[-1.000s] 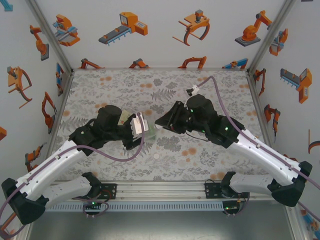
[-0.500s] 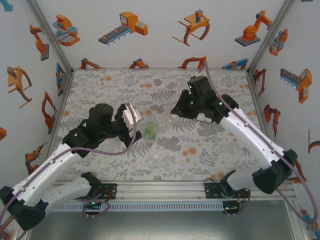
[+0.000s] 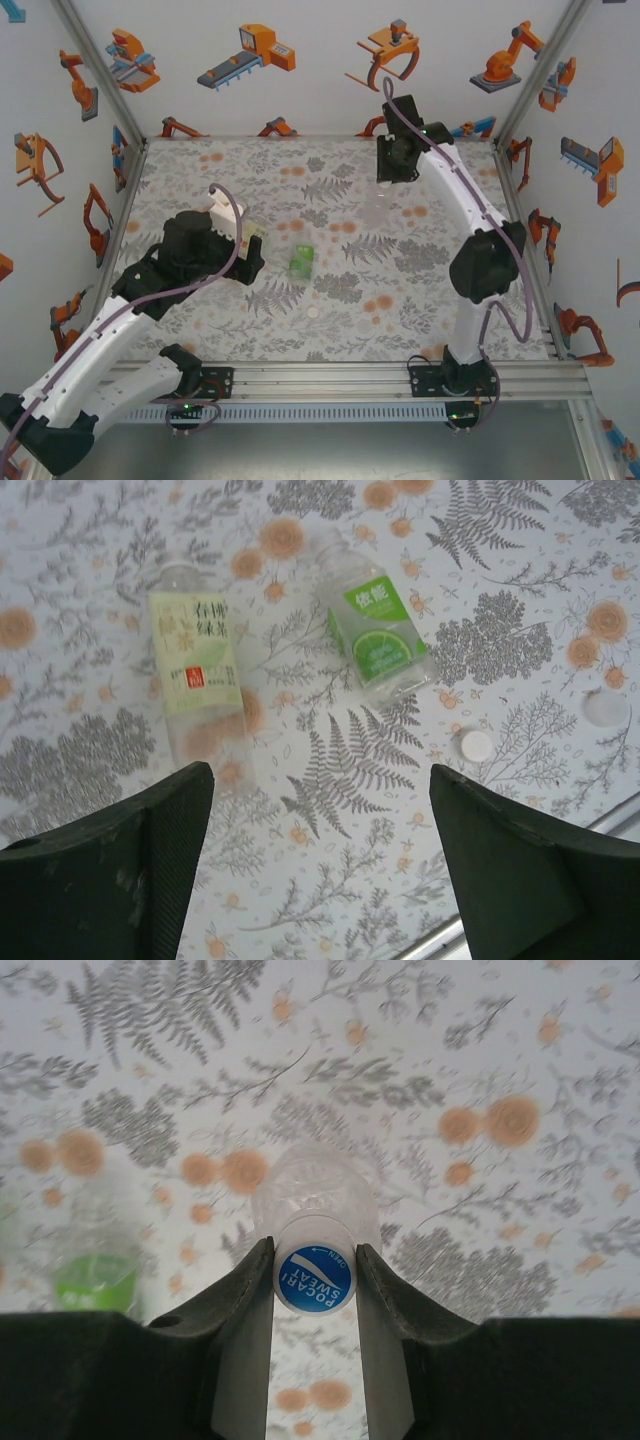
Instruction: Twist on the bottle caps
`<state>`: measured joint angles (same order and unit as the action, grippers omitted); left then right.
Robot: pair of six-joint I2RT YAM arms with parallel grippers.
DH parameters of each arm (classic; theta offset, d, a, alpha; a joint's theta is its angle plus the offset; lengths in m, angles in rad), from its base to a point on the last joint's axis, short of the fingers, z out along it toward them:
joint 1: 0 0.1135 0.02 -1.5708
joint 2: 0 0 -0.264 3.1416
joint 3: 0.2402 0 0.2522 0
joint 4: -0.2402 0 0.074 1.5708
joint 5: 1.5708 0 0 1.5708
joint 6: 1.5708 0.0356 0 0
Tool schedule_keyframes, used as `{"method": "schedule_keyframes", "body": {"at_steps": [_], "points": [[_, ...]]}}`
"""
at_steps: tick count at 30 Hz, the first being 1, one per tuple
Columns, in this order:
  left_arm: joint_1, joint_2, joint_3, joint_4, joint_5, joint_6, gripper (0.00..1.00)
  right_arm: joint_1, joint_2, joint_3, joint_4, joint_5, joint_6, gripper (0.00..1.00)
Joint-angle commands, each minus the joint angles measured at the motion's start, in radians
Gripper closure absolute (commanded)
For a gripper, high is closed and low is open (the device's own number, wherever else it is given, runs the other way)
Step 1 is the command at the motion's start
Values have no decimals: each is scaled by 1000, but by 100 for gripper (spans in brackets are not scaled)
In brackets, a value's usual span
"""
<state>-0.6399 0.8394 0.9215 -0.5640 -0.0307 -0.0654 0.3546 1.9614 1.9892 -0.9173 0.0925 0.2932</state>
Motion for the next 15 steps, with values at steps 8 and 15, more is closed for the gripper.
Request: {"method": "schedule_keyframes", "body": {"at_steps": [8,15], "points": [[5,-61,-23,-56,-36,-186,20,-62,198,216,-49,53,-152,90],[5,-65,-22,-58,-30,-190,20,-66,181,141,4,49,-147,87]]}}
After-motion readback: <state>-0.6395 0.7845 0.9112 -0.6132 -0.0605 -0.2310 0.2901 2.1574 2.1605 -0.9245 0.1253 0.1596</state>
